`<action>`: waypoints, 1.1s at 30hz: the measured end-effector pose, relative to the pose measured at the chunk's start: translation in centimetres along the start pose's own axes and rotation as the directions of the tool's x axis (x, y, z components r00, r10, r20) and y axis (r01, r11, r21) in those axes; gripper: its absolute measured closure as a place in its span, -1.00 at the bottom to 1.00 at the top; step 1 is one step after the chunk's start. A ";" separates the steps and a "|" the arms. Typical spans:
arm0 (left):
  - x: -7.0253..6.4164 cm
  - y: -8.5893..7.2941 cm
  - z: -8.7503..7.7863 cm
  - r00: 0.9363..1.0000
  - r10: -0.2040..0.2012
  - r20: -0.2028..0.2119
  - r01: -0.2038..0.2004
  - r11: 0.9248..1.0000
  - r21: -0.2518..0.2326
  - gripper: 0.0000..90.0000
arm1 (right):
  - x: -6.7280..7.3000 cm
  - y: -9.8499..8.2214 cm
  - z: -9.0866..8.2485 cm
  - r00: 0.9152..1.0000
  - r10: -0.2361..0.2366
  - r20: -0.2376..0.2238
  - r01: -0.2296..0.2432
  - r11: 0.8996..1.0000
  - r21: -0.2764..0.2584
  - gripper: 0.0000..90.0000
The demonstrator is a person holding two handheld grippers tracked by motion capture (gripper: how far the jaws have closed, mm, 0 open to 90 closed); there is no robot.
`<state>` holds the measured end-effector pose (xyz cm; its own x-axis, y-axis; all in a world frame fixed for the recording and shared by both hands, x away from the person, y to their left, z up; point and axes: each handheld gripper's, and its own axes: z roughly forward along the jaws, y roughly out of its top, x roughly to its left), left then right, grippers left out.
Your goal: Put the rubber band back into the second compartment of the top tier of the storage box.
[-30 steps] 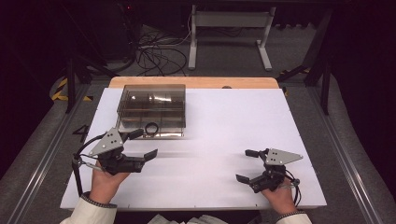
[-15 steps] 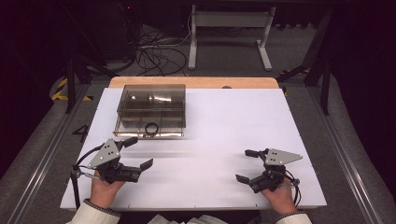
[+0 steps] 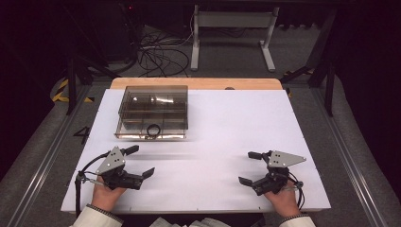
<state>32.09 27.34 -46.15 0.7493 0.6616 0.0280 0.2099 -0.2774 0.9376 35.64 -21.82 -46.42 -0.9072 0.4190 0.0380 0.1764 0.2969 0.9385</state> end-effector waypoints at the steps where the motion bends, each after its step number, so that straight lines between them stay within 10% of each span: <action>1: 0.0 -0.2 0.0 1.000 -0.018 0.009 0.018 1.000 0.002 -0.93 | 0.0 0.0 0.0 1.000 0.000 0.000 0.000 1.000 0.000 -0.96; 11: 0.6 -1.5 0.3 0.997 -0.072 0.015 0.071 0.997 0.043 -0.94 | 0.0 0.0 0.0 1.000 0.001 0.000 -0.001 1.000 0.001 -0.96; 19: -0.3 -1.4 1.4 1.000 0.003 -0.001 -0.003 0.996 0.084 -0.94 | 0.0 0.0 0.1 1.000 0.000 -0.002 0.000 1.000 0.003 -0.96; 33: -0.2 -1.5 1.4 1.000 -0.011 0.004 0.010 0.996 0.085 -0.95 | 0.0 0.0 0.1 1.000 -0.001 -0.006 0.001 1.000 0.002 -0.96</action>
<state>32.47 26.61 -48.06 0.7493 0.6621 0.0169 0.2704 -0.3291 0.9047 35.68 -21.74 -46.45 -0.9095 0.4139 0.0393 0.1763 0.2985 0.9380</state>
